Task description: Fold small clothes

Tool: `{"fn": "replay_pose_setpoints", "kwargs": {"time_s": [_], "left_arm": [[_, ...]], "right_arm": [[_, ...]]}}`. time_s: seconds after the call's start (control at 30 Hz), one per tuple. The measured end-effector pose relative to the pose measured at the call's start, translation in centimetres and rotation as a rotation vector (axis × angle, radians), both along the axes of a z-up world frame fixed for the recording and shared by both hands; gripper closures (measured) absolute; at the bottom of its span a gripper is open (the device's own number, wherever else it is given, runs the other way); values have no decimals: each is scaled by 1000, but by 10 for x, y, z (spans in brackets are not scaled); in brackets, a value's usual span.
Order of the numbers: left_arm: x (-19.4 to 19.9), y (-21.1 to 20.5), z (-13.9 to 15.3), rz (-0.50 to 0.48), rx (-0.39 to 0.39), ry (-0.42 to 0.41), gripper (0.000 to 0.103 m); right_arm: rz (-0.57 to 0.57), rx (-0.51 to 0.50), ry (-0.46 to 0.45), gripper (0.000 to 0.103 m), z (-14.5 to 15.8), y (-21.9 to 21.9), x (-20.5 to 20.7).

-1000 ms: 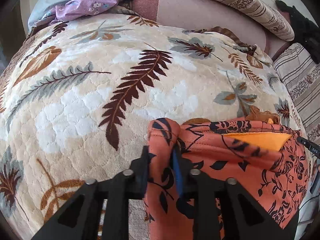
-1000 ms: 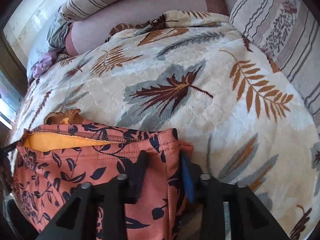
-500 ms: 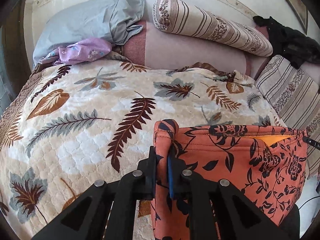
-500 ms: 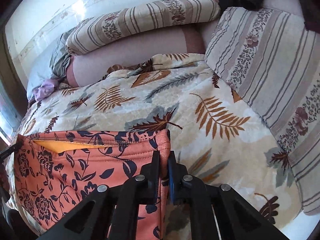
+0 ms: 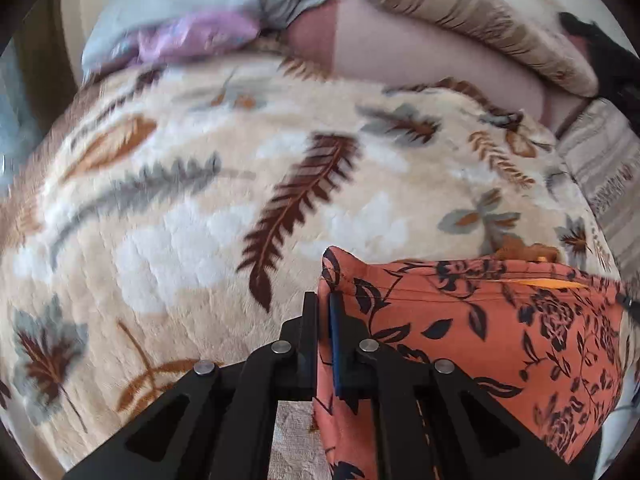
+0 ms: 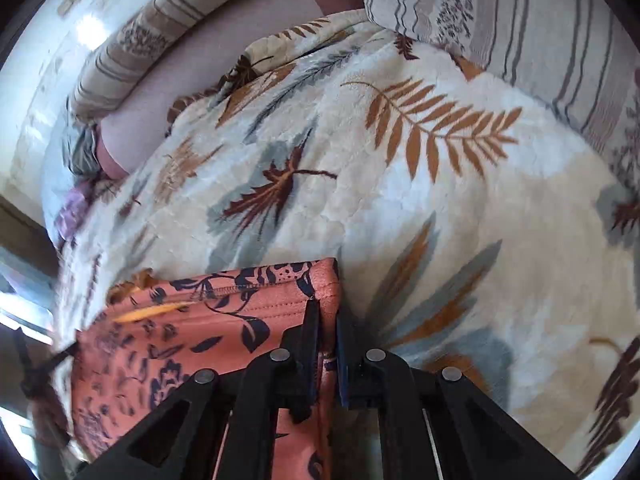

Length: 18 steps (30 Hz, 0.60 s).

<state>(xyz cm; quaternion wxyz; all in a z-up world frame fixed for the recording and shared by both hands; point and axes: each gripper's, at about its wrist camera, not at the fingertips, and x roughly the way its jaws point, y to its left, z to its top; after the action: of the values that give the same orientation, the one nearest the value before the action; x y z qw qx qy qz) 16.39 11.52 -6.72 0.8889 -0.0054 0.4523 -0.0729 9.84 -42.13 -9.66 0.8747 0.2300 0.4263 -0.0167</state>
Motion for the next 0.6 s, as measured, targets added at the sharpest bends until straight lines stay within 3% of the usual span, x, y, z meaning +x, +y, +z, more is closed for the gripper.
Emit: {"fn": "replay_pose_setpoints", "kwargs": {"time_s": [0.07, 0.13, 0.27, 0.33, 0.43, 0.53, 0.6], "left_arm": [[-18, -7, 16, -36, 33, -51, 98], [-20, -3, 18, -26, 29, -46, 98], [-41, 12, 43, -4, -35, -123, 98], [-68, 18, 64, -30, -64, -210, 98], [-118, 30, 90, -21, -38, -309, 98], [-191, 54, 122, 13, -68, -479, 101], [-214, 72, 135, 53, -107, -500, 101]], "right_arm": [[28, -59, -62, 95, 24, 12, -18], [34, -87, -66, 95, 34, 13, -23], [38, -101, -125, 95, 58, 15, -44], [50, -106, -204, 95, 80, 20, -68], [47, -82, -314, 95, 105, 22, -113], [-5, -44, -429, 95, 123, 18, -176], [-31, -27, -471, 95, 130, 15, -206]]}}
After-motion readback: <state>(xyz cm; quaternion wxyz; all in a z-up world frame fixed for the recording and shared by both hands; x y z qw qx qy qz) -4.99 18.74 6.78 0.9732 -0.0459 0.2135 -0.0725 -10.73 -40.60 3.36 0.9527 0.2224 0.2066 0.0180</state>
